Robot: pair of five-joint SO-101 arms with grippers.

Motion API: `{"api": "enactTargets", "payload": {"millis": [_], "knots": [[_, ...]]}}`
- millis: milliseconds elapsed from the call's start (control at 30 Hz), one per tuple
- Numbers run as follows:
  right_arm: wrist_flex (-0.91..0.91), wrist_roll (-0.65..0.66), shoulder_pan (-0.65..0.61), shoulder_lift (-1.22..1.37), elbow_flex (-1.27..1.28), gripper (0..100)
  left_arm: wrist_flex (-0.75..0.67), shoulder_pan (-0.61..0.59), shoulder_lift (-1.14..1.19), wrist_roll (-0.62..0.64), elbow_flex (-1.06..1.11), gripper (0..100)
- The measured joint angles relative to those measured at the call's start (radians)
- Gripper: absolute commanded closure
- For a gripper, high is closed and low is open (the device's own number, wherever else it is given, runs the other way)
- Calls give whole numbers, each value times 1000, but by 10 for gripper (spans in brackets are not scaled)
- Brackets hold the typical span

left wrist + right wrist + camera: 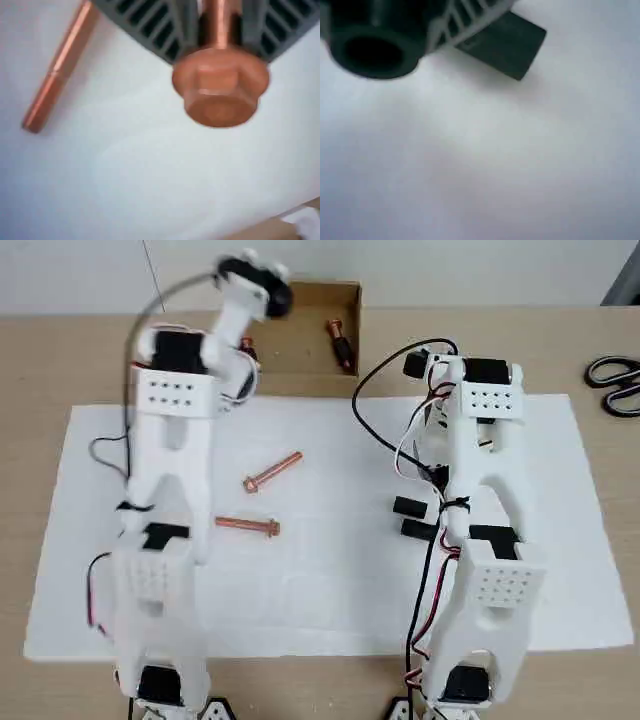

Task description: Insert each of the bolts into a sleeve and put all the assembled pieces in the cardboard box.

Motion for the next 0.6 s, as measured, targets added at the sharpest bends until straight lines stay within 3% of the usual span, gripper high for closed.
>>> {"api": "enactTargets", "payload": {"millis": [333, 600], "knots": [[2, 0, 0, -288, 12, 995, 2, 51, -549, 57, 362, 994], [12, 0, -124, -628, 247, 995, 2, 138, -933, 60, 715, 994]]}}
